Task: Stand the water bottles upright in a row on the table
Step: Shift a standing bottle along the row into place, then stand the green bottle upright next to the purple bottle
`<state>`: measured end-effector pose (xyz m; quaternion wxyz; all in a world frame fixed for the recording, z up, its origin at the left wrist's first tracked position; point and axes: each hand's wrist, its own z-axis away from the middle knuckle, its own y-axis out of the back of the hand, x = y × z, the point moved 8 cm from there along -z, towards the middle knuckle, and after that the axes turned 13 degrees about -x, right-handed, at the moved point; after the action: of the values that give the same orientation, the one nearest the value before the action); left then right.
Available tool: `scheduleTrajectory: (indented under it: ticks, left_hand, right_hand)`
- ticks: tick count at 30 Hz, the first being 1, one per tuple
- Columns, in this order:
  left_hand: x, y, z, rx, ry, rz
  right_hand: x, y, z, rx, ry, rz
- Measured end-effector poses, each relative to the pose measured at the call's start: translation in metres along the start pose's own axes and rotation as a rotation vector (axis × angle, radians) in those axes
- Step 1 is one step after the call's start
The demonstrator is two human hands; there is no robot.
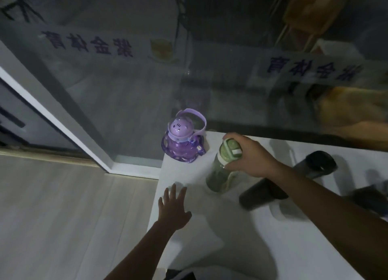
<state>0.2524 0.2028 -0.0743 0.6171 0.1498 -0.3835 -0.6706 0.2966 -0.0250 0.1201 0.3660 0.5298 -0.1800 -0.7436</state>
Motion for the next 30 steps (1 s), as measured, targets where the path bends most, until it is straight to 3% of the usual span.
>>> scheduleTrajectory:
  ticks: [15,30]
  left_hand:
    - [-0.025,-0.023,-0.012,-0.114,-0.141,-0.171]
    - [-0.027,-0.028,0.001,-0.151,-0.176,-0.184]
  right_hand:
    - [-0.003,0.036,-0.063,0.293,-0.191,-0.001]
    - [-0.01,0.039,-0.076,0.246,-0.202,0.069]
